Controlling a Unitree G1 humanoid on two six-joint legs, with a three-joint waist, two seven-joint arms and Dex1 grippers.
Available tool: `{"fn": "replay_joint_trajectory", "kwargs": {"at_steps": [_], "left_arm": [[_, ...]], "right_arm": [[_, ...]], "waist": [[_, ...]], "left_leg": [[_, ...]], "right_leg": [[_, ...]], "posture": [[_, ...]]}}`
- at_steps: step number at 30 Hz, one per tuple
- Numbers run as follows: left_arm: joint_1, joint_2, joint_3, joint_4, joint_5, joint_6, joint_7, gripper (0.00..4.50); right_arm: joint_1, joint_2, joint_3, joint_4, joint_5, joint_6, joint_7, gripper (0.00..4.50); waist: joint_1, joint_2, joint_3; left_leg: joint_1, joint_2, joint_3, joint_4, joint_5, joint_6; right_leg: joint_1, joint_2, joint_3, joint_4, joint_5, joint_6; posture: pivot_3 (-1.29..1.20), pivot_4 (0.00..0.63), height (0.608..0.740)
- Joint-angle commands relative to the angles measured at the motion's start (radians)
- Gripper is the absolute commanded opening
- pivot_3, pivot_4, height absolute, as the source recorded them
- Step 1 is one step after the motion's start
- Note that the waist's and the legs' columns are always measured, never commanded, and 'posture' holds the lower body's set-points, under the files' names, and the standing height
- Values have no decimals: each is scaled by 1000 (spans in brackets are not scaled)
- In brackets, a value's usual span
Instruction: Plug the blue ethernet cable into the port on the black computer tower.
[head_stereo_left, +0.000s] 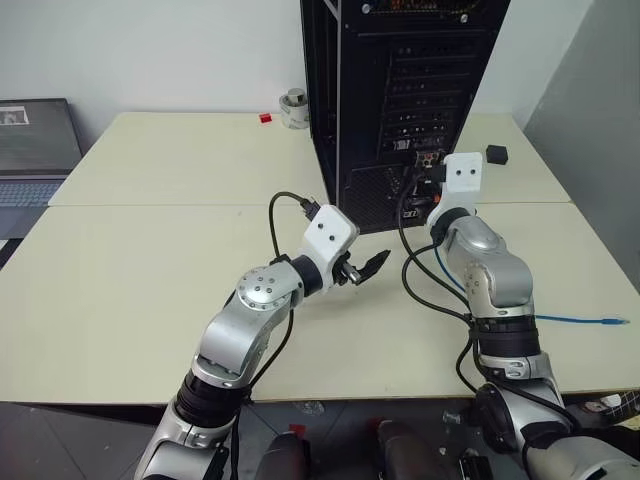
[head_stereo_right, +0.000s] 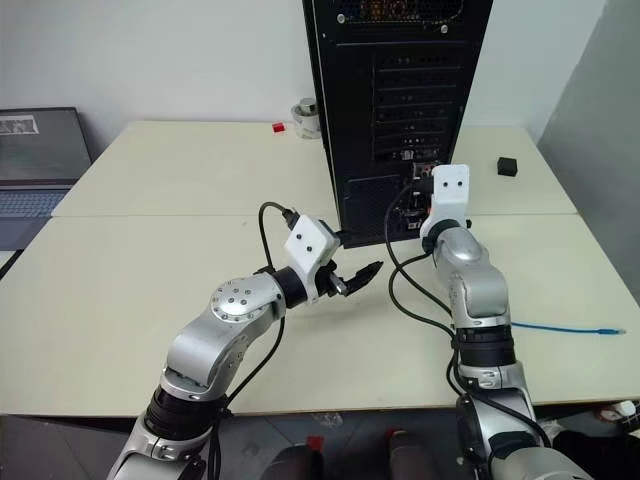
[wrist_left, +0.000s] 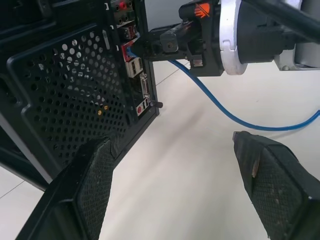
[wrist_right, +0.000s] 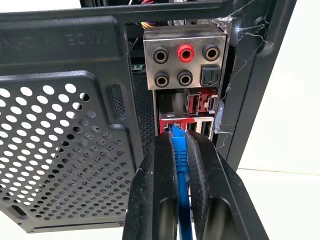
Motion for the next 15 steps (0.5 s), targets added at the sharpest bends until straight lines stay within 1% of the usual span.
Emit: {"fn": "replay_joint_trajectory", "kwargs": {"at_steps": [1, 2, 4, 5, 10, 15], "left_arm": [[2, 2, 5, -48, 2, -10, 4, 3854], [3, 3, 5, -48, 2, -10, 4, 3854], [4, 6, 5, -47, 3, -11, 3, 3854], [3, 7, 6, -46, 4, -11, 4, 3854], [-3, 10, 8, -31, 8, -16, 3, 3854], [-11, 25, 19, -6, 19, -4, 9, 3854]], "right_arm": [[-33, -14, -13, -10, -8, -44, 9, 28], [-28, -17, -13, -13, -7, -45, 14, 28], [-16, -28, -12, -22, -8, -42, 26, 728], [-9, -35, -11, -28, -7, -38, 36, 807], [24, -78, 3, -69, -2, -15, 95, 1953], [71, -141, 13, -162, 16, 37, 179, 3050]], "waist": [[-2, 0, 0], [-3, 0, 0], [-3, 0, 0], [-2, 0, 0], [1, 0, 0], [1, 0, 0]], "left_leg": [[0, 0, 0, 0, 0, 0], [0, 0, 0, 0, 0, 0], [0, 0, 0, 0, 0, 0], [0, 0, 0, 0, 0, 0], [-1, 0, 0, -1, 0, 0], [-1, -1, -1, -1, 0, 0]], "right_leg": [[0, 0, 0, 0, 0, 0], [0, 0, 0, 0, 0, 0], [0, 0, 0, 0, 0, 0], [0, 0, 0, 0, 0, 0], [0, 0, 0, -1, 0, 0], [0, -1, 0, -1, 0, 0]], "posture": [[0, 150, 740], [0, 150, 740], [0, 150, 740], [0, 150, 740], [0, 150, 740], [0, 150, 740]]}}
